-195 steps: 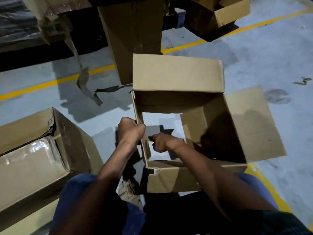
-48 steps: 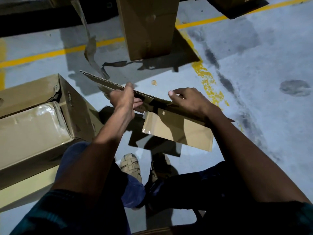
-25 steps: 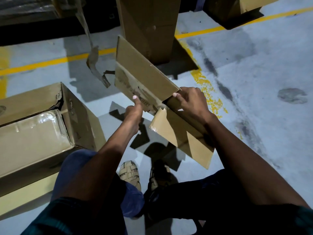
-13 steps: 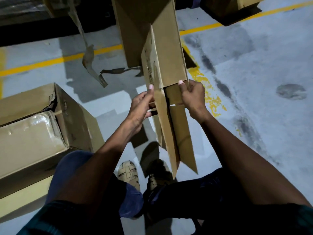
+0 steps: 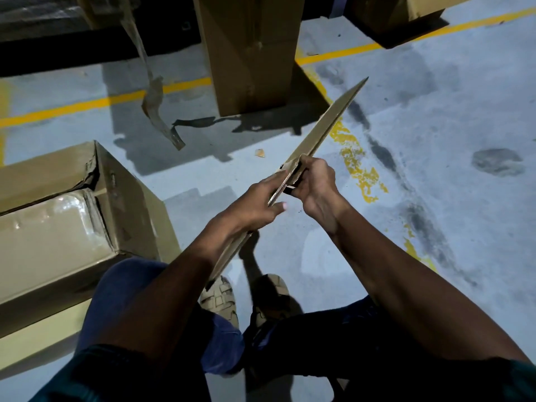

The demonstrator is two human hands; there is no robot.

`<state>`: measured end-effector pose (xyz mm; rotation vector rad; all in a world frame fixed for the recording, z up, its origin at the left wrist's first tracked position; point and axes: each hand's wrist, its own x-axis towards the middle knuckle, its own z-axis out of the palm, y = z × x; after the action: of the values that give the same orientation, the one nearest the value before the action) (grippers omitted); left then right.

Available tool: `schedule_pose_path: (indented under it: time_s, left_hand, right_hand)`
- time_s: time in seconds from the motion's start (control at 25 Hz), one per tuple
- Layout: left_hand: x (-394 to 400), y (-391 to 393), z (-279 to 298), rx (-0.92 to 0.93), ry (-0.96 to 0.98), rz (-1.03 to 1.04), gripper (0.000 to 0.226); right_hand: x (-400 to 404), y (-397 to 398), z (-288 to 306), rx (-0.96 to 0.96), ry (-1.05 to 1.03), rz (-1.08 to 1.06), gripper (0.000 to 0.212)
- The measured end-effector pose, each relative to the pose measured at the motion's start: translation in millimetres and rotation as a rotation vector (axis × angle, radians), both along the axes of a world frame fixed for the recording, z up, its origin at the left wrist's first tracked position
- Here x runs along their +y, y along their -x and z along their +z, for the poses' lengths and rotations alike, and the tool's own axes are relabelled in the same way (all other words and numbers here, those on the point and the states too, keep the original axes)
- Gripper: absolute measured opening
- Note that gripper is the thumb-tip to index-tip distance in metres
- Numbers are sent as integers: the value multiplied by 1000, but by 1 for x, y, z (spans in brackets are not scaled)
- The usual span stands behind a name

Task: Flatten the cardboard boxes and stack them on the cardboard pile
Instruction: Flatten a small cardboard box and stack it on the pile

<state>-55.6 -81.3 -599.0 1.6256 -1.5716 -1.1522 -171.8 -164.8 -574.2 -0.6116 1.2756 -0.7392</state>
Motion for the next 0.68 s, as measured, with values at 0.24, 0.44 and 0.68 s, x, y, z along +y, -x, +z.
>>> schedule_pose_path:
  time_s: [0.24,0.44,0.68]
  left_hand:
    - [-3,-15,9,-308,-18,50,45]
    - [1,-24,11,-479,-42,-71,40]
    - [0,-36,16,-583,-21,-113,34]
  right_hand:
    - [-6,10,-8,144,133,241,22]
    - [-21,34,-14,1259,832,652,44]
    - [-36,42,-13,1289,1036,703,80]
